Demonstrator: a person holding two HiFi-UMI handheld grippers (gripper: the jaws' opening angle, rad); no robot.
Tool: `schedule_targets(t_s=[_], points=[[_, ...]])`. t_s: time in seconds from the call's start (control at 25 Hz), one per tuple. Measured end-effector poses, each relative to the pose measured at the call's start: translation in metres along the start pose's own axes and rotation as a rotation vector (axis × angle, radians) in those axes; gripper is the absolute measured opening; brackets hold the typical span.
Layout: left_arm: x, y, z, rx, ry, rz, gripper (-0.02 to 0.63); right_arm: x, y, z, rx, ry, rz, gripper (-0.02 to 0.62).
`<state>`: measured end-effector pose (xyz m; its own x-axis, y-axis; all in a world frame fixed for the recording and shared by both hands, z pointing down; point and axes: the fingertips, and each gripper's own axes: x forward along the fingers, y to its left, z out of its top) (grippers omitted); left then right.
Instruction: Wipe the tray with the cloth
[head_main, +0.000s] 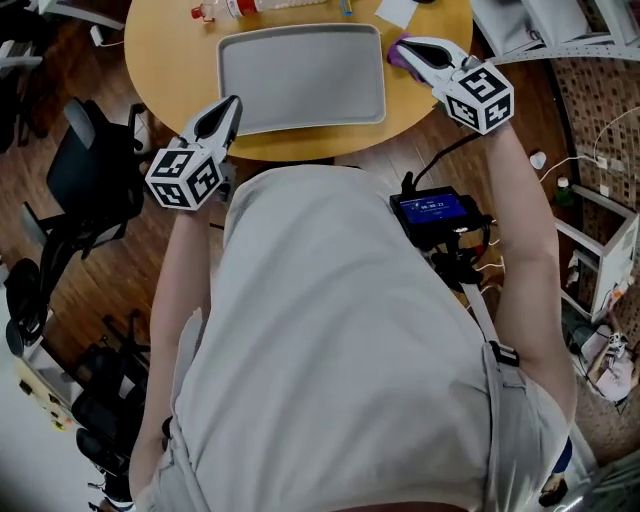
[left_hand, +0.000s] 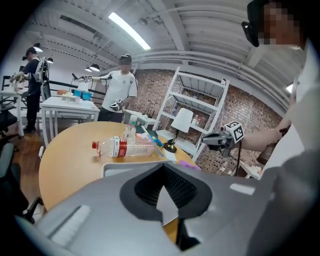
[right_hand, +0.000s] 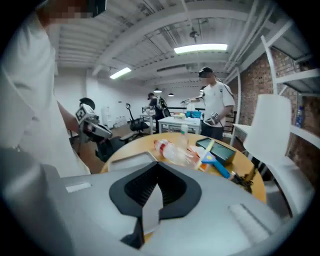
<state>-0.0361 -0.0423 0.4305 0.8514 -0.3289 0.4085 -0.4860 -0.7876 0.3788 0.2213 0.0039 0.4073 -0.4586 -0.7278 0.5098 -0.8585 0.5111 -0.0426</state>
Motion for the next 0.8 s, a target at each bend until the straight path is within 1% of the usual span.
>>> schedule_targets(t_s=[0.04,0.12,0.16,0.24,0.36,0.44,0.56,0.8], points=[[-0.004,0.001,0.007,0.010,-0.018,-0.022,0.000,0.003,0.023,0.019,-0.020,-0.023,0.032,0.003],[-0.017,0.012,0.017,0.023,-0.044,-0.059,0.000,0.020,0.065,0.047,-0.076,-0.028,0.065,0.002],[-0.025,0.018,0.018,0.028,-0.048,-0.077,0.000,0.029,0.082,0.056,-0.091,-0.026,0.071,0.002],[-0.034,0.025,0.017,0.045,-0.048,-0.115,0.000,0.043,0.104,0.064,-0.087,-0.031,0.076,0.002],[-0.028,0.034,0.025,0.061,-0.054,-0.138,0.000,0.052,0.106,0.066,-0.074,-0.040,0.069,0.001],[-0.021,0.035,0.028,0.050,-0.060,-0.141,0.000,0.054,0.105,0.061,-0.067,-0.036,0.065,0.000],[-0.015,0.030,0.032,0.053,-0.062,-0.161,0.000,0.053,0.108,0.055,-0.045,-0.038,0.062,0.000],[-0.010,0.020,0.039,0.067,-0.082,-0.175,0.000,0.055,0.117,0.057,-0.054,-0.056,0.073,0.000]])
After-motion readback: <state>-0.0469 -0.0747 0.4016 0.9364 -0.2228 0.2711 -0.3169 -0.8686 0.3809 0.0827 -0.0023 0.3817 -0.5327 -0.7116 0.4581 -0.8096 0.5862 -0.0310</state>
